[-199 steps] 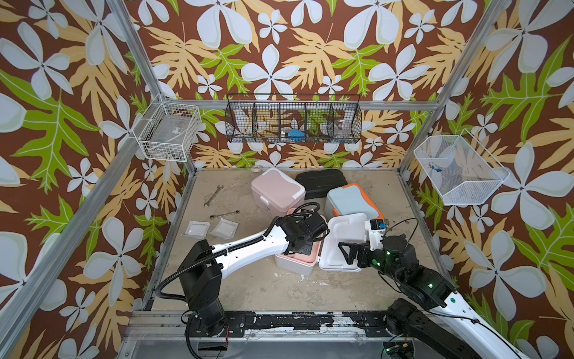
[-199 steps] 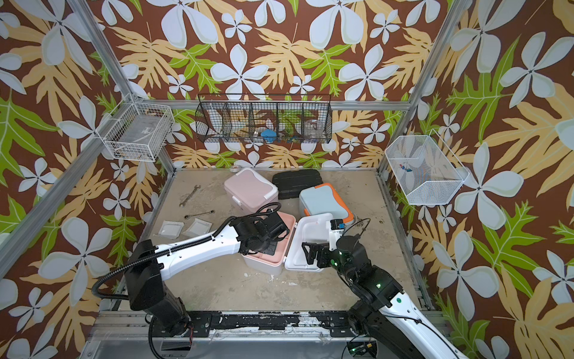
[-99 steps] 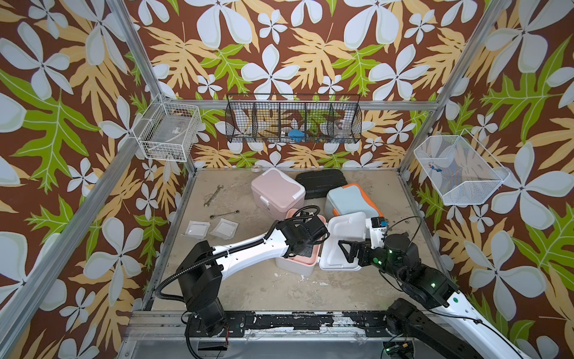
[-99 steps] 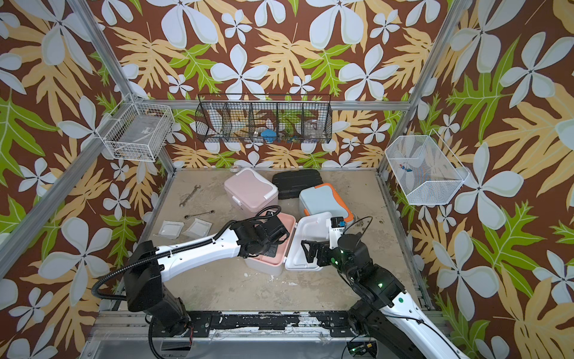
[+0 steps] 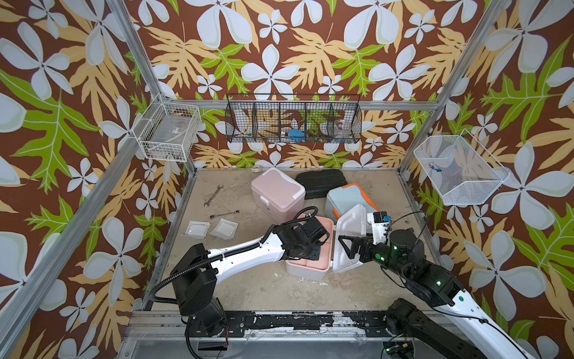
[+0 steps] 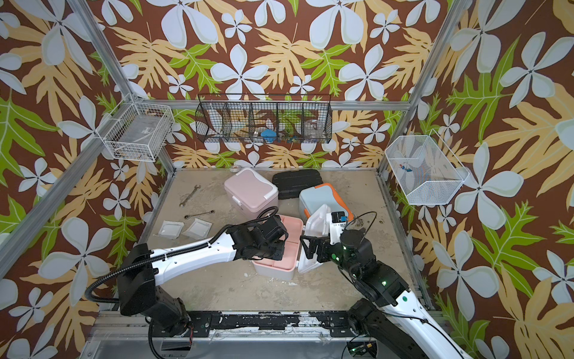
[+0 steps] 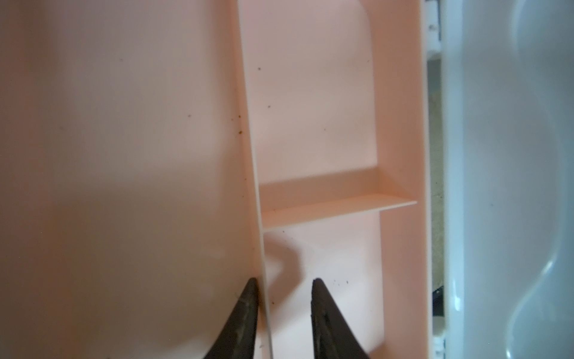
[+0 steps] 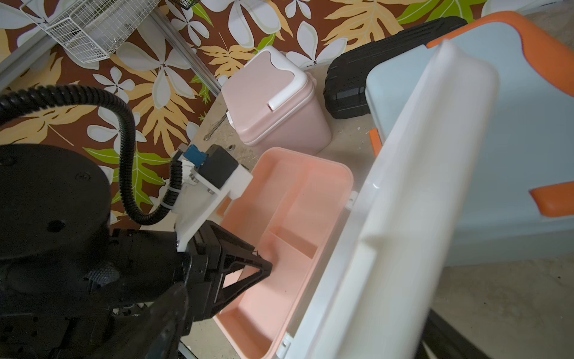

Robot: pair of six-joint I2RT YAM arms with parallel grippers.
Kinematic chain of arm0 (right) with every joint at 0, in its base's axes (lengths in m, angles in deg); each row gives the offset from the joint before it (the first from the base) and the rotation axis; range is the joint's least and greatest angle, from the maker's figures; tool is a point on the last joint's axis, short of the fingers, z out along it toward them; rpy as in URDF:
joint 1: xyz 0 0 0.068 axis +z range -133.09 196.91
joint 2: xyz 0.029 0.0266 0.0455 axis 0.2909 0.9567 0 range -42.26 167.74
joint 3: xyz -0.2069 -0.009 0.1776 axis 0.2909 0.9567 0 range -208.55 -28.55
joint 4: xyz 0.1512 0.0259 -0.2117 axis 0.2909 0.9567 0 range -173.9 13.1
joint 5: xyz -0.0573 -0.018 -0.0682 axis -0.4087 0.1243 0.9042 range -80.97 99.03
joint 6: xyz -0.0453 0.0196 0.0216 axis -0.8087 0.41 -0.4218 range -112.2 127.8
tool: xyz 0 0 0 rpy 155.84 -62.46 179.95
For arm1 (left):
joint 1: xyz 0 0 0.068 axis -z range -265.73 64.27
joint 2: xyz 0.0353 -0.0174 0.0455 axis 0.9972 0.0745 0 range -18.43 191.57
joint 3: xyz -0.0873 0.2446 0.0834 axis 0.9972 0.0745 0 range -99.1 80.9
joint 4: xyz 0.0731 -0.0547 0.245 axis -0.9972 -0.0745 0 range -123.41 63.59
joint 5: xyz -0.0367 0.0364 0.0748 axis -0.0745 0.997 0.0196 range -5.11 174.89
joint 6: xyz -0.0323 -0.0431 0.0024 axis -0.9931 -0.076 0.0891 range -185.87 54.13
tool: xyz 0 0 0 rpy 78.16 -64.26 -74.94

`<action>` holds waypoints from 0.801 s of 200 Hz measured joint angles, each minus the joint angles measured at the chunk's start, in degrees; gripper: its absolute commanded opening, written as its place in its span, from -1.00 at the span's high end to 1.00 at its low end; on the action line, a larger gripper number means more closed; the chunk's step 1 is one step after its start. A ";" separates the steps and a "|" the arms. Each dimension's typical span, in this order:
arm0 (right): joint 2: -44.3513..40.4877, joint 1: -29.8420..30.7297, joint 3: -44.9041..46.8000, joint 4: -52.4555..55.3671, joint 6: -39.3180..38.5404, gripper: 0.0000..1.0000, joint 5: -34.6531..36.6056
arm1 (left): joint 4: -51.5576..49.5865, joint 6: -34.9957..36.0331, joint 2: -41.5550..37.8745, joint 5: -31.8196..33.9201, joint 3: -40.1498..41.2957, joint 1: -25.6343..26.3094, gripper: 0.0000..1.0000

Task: Open first aid kits and take out gauze
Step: Place the compartment layer in the first aid kit, then close the lid of the first aid kit.

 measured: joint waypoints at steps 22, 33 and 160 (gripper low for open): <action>0.72 0.00 -1.11 -0.02 -0.13 -1.00 -1.42 | 0.87 -0.39 -1.31 -2.14 0.52 0.11 0.12; 1.09 0.00 -1.64 -0.13 -0.24 -0.99 -2.51 | 1.27 -0.55 -2.54 -2.69 0.55 0.13 0.04; 4.15 -0.02 -3.50 -7.63 0.17 -1.00 -15.91 | 0.83 0.11 -17.29 3.08 4.11 -5.99 -0.14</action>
